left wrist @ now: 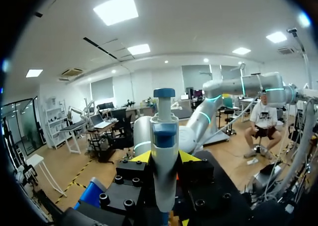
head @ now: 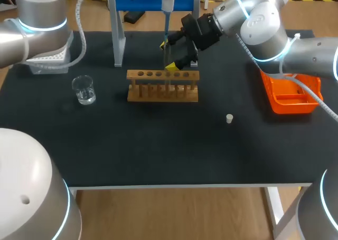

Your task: Invert the test tube, pick up the pipette, mount the tip to pipette, aspirate from beaker and dispense into the tube, eject the tip, return the pipette, and cap with the stopper.

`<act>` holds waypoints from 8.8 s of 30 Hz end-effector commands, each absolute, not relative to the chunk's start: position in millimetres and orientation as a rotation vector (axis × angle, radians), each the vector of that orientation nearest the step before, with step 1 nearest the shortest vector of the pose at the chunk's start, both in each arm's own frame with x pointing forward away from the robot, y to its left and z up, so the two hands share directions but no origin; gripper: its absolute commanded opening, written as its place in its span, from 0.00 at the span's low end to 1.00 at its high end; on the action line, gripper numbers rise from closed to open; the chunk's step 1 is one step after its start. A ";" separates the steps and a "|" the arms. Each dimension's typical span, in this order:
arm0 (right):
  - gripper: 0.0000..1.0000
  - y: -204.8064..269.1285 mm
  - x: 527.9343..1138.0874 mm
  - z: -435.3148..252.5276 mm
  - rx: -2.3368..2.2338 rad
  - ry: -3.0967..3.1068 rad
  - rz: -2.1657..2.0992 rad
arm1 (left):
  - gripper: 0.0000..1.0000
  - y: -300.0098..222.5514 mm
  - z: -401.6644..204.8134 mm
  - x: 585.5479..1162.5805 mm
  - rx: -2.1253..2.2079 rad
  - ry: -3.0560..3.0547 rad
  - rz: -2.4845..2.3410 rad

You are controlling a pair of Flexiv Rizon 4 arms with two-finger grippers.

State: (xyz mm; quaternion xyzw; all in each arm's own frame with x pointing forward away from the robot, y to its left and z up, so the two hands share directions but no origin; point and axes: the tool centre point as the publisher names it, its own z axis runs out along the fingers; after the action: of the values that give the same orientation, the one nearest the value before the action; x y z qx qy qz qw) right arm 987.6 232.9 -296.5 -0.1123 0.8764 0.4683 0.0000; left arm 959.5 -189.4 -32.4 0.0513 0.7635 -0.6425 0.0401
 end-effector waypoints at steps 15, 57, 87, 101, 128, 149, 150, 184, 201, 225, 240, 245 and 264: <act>1.00 231.8 987.3 -295.3 -0.354 2.756 1.467 | 0.00 -194.3 -42.3 964.3 0.197 2.292 -1.981; 1.00 231.8 987.3 -295.3 -0.354 2.756 1.467 | 0.00 -199.2 -69.6 978.7 0.147 2.384 -1.988; 1.00 231.8 987.3 -295.3 -0.354 2.756 1.467 | 0.00 -193.5 -78.5 976.6 0.122 2.362 -2.011; 1.00 231.8 987.3 -295.3 -0.354 2.756 1.467 | 0.00 -192.3 -77.8 971.3 0.141 2.348 -1.998; 1.00 231.8 987.3 -295.3 -0.354 2.756 1.467 | 0.00 -195.7 -81.7 972.3 0.152 2.370 -1.992; 1.00 231.8 987.3 -295.3 -0.354 2.756 1.467 | 0.00 -194.4 -82.1 973.5 0.146 2.376 -1.988; 1.00 231.8 987.3 -295.3 -0.354 2.756 1.467 | 0.00 -194.4 -82.1 973.5 0.146 2.376 -1.988; 1.00 184.4 953.0 -227.4 -0.310 2.770 1.350 | 0.00 -194.4 -82.1 973.5 0.146 2.376 -1.988; 1.00 103.5 934.5 -154.7 -0.077 2.616 1.337 | 0.00 -194.4 -82.1 973.5 0.146 2.376 -1.988; 0.00 89.6 925.2 -85.6 0.114 2.488 1.387 | 0.00 -194.4 -82.1 973.5 0.146 2.376 -1.988; 0.00 96.4 925.2 -77.9 0.114 2.493 1.389 | 0.00 -194.4 -82.1 973.5 0.146 2.376 -1.988; 0.00 109.6 928.6 -58.5 0.097 2.497 1.390 | 0.00 -194.4 -82.1 973.5 0.146 2.376 -1.988; 0.00 170.8 959.2 -10.9 0.023 2.509 1.446 | 0.00 -194.4 -82.1 973.5 0.146 2.376 -1.988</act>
State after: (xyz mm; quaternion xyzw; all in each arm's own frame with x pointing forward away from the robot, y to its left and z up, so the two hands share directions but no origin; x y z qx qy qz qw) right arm 945.8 159.0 -14.6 0.0107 0.8552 0.5015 0.1307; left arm 972.7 -194.8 -82.9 0.0465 0.7651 -0.6419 0.0213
